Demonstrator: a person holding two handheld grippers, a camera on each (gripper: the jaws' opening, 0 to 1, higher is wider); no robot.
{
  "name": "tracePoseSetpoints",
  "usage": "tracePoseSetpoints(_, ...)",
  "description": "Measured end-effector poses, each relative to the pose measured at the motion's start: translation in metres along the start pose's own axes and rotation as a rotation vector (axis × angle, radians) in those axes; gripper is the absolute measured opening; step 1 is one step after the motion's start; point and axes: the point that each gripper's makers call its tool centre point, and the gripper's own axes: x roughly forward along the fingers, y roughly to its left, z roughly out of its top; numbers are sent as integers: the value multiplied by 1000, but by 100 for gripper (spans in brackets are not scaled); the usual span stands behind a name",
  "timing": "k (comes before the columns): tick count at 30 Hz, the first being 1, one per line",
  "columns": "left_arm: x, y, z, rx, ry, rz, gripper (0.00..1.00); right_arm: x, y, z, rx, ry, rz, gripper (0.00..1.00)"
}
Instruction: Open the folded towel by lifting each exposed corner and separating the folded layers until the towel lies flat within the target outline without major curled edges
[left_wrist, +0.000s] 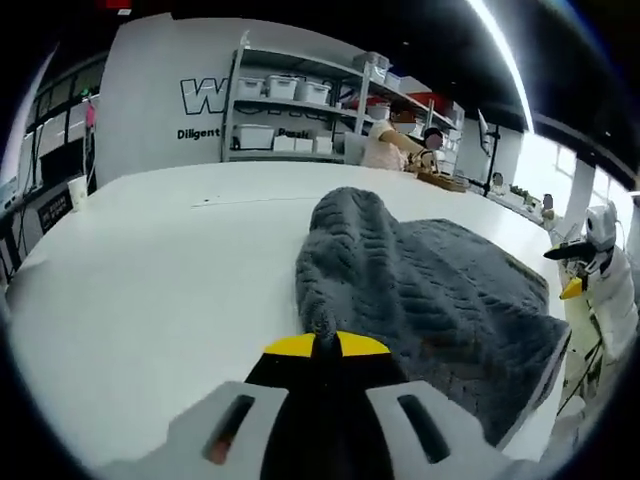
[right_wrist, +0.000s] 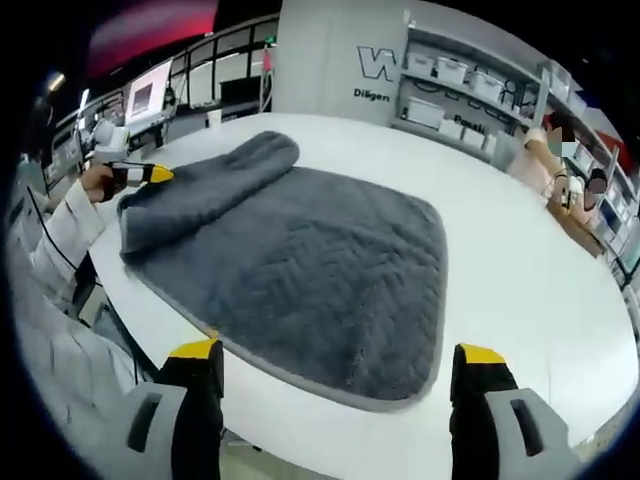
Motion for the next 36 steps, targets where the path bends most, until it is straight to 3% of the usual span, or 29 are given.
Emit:
tracePoseSetpoints(5,-1,-29,26,25,-81,-108,5,-2,1,1,-1,-7,1,93)
tracePoseSetpoints(8,-1,-40,35,38,-104,-140,5,-4,2,2,-8,-10,2,92)
tracePoseSetpoints(17,13,-86,49,110,-107,-248,5,-7,3,-1,-8,-10,2,91)
tracePoseSetpoints(29,30,-149,43,245,-58,-363,5,-9,2,-5,-9,-1,4,90)
tracePoseSetpoints(33,32,-161,37,286,-35,-384,5,-9,2,-5,-11,0,6,90)
tracePoseSetpoints(36,34,-171,30,363,-1,-391,5,-8,2,-4,-13,-2,10,90)
